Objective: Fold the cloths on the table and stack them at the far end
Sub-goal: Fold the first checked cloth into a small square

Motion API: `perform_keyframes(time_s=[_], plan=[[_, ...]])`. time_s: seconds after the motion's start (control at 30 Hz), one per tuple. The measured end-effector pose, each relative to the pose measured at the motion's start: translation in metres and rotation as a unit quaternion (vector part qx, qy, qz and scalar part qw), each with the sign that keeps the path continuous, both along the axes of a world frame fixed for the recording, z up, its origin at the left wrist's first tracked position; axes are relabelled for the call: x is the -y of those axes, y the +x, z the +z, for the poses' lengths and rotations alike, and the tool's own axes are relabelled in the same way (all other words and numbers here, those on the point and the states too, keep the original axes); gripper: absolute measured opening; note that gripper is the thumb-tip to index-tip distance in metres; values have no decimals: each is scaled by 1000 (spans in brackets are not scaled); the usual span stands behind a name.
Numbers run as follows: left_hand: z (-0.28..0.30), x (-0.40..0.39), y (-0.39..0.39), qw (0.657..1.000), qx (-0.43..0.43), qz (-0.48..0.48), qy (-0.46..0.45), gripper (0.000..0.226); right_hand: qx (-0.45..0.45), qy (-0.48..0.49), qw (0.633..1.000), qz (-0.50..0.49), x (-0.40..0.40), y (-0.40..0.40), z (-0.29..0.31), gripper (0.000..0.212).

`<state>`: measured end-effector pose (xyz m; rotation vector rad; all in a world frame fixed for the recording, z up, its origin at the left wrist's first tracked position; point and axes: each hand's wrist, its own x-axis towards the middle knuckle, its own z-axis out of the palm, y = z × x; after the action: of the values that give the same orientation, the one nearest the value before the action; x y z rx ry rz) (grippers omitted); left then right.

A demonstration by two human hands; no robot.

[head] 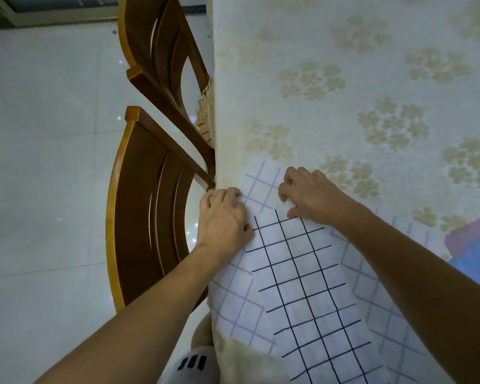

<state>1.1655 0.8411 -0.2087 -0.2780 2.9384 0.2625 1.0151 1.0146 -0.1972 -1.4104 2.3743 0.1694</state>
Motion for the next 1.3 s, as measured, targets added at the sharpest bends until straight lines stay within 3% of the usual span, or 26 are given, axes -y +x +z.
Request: perform_keyframes(time_s=[0.2,0.5,0.73,0.9,1.07,1.3], plan=[[1,-3,-3,1000,13,-1,12,32,26,42,999,23,3,-7,0,33],[12,1,-3,999,-14,-35,5,25,16,-39,999,30,-11,-2,3,14],[30,-2,-12,996,38,-84,-15,33,-19,-72,997,11,-15,2,25,9],[30,-5,-17,993,56,-106,11,27,-62,-122,991,6,-25,8,37,17],[36,-8,-25,993,15,-116,20,27,-96,-119,988,-9,-36,13,45,16],[72,7,-39,979,-137,-143,-42,13,-156,-172,971,-56,-53,14,72,12]])
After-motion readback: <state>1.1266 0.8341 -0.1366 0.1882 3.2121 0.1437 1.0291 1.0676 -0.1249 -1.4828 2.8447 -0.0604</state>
